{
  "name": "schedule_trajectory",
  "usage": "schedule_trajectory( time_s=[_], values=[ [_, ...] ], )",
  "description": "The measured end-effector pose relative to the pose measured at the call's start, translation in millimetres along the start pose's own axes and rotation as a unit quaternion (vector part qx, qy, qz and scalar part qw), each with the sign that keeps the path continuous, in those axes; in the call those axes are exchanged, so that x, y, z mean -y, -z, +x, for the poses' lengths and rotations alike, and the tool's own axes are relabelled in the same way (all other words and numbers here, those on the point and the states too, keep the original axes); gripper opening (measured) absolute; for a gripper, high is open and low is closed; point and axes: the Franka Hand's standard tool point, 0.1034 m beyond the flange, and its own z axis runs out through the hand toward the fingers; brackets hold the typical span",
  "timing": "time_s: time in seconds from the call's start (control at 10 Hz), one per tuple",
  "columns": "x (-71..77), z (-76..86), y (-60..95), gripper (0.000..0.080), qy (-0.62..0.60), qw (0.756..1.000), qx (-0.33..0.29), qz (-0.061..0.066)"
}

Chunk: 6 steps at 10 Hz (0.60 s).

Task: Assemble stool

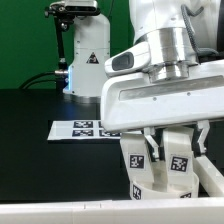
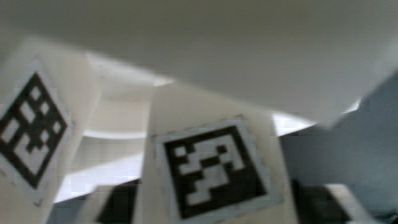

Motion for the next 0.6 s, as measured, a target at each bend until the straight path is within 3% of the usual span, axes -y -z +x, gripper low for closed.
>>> schedule_trajectory(
  time_s=[0.1,0.2,0.3,0.6],
  values=[
    [-0.1,0.0,0.0,0.0504,0.0,1.0,0.0,0.0],
    [-0.3,0.6,0.3,0.0618,0.0,1.0,0.0,0.0],
    [1.4,2.3,3.8,0.064,-0.002,1.0,0.012,0.005],
    [-5.2,28.7,29.1,0.0648,-0.008,1.0,0.021,0.014]
  ],
)
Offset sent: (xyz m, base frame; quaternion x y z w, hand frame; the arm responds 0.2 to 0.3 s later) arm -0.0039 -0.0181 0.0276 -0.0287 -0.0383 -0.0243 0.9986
